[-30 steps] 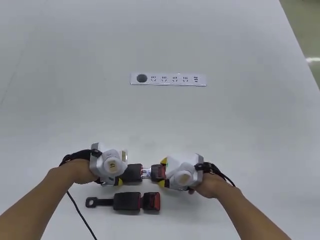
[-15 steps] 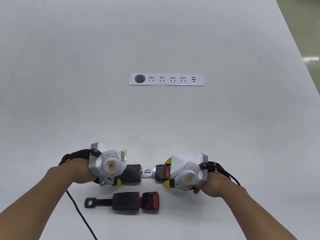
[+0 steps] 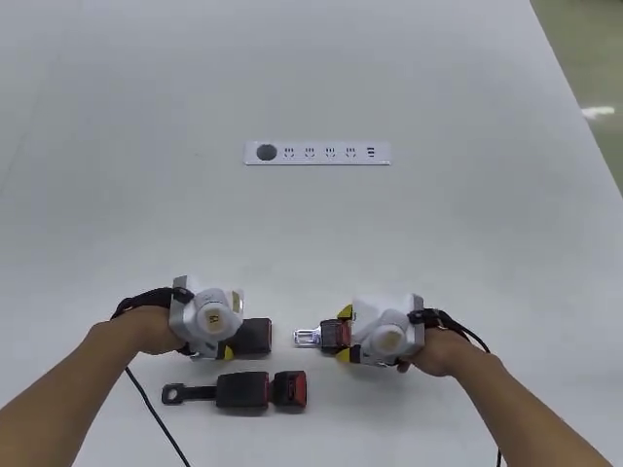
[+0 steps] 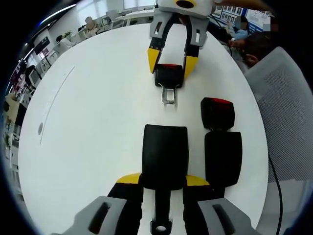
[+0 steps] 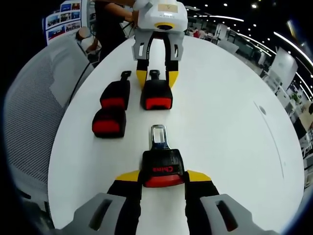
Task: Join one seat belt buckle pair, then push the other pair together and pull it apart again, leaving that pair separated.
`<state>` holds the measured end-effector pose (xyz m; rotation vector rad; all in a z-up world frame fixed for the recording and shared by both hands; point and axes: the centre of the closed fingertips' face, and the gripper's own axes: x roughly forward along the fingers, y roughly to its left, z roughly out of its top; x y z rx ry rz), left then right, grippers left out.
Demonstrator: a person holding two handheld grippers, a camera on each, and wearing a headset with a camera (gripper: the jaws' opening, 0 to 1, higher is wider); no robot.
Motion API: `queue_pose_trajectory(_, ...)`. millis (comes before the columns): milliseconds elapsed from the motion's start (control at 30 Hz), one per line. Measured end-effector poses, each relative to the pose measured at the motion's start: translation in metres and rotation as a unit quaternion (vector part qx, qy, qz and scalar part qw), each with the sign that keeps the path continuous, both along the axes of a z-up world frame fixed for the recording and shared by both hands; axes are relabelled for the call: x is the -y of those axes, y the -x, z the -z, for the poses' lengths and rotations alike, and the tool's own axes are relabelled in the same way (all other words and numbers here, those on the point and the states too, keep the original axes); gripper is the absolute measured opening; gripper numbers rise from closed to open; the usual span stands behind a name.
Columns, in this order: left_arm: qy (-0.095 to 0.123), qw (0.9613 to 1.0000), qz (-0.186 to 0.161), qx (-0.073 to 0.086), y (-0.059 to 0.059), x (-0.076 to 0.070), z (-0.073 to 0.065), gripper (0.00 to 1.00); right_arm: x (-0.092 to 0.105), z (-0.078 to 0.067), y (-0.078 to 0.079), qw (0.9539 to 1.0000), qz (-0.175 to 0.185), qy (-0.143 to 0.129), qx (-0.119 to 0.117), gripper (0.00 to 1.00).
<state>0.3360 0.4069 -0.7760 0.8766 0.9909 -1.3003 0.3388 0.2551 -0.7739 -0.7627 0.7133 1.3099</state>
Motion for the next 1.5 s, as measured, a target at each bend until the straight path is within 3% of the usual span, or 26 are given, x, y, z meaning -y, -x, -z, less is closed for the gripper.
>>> queue_pose_trajectory(333,0.006,1.0,-0.003,0.003,-0.001,-0.001,0.002,0.32,0.02,0.005,-0.002,0.9998,-0.013,0.013,0.007,0.31)
queue_pose_trajectory(933,0.023,0.9997,-0.007,0.009,-0.002,-0.002,0.003,0.33,0.045,0.007,0.0,0.9997,-0.014,0.018,-0.003,0.31)
queue_pose_trajectory(1133,0.024,0.9996,-0.005,0.017,-0.003,-0.003,0.004,0.34,0.043,0.005,0.001,0.9996,-0.021,0.019,0.001,0.31)
queue_pose_trajectory(1500,0.023,0.9993,-0.002,0.028,-0.006,-0.005,0.0,0.36,0.043,-0.012,0.003,0.9997,-0.012,0.017,0.015,0.39)
